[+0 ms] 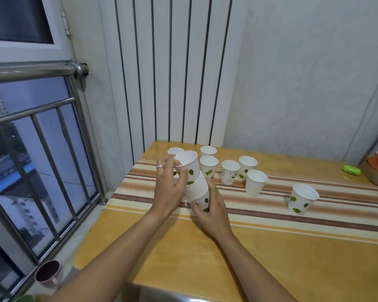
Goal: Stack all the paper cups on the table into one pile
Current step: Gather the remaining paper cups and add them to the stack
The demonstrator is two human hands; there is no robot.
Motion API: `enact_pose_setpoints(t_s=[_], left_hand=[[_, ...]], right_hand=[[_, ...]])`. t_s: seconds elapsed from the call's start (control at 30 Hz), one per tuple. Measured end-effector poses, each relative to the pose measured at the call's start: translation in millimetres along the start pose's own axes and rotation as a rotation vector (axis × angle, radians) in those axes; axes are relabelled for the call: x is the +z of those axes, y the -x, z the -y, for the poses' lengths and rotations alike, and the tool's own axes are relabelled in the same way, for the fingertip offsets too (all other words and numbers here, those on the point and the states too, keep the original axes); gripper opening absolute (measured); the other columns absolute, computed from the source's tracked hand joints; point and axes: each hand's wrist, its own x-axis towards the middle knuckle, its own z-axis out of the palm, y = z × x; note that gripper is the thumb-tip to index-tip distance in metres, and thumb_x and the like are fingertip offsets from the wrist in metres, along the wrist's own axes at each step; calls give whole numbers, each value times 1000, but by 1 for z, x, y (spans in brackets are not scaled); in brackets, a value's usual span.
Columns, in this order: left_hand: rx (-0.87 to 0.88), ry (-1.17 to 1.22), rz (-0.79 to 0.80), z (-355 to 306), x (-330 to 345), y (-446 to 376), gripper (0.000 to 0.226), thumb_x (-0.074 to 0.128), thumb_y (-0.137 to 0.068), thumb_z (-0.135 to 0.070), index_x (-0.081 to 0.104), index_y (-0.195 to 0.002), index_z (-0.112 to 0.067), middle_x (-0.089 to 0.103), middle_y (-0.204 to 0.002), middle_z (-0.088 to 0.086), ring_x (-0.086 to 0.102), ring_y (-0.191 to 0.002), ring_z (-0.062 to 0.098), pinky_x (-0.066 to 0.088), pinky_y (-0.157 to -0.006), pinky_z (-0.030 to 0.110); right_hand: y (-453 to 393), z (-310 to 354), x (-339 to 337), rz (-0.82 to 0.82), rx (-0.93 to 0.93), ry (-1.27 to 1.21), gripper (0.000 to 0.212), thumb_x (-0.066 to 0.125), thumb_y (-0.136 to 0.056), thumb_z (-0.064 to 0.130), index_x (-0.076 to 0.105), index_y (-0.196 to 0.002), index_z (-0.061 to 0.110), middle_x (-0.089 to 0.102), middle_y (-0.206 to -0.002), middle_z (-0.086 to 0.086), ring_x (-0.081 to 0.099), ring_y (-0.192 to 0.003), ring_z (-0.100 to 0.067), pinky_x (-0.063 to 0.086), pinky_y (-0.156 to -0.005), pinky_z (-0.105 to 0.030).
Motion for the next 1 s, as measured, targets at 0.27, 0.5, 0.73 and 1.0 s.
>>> enact_pose_setpoints(t_s=[0.27, 0.5, 0.73, 1.0], left_hand=[[-29, -121, 117, 22, 21, 16, 26, 52, -99, -39, 60, -105, -15, 54, -142, 1, 50, -124, 9, 42, -102, 30], [14, -112, 151, 28, 20, 20, 49, 37, -104, -53, 58, -130, -17, 59, -140, -7, 54, -132, 18, 44, -111, 49], [-242, -248, -27, 59, 19, 11, 43, 54, -95, -10, 58, -138, -17, 46, -156, 12, 43, -143, 33, 40, -116, 55], [-254, -268, -14, 81, 18, 8, 14, 63, -104, -9, 63, -118, -9, 45, -154, 21, 49, -140, 36, 43, -103, 35]], right_hand=[[-1, -3, -1, -12, 40, -36, 85, 75, -88, 30, 28, -157, 44, 49, -152, 17, 50, -137, -11, 50, -109, -39], [-4, -8, 2, -13, 85, -65, 82, 72, -89, 34, 27, -157, 45, 53, -150, 12, 55, -133, -18, 53, -104, -50], [-6, -10, 3, -14, 87, -56, 81, 70, -89, 37, 27, -157, 46, 50, -153, 15, 53, -137, -16, 51, -107, -49], [-8, -13, 4, -9, 88, -43, 82, 69, -90, 41, 25, -159, 45, 48, -155, 14, 51, -138, -15, 51, -108, -49]])
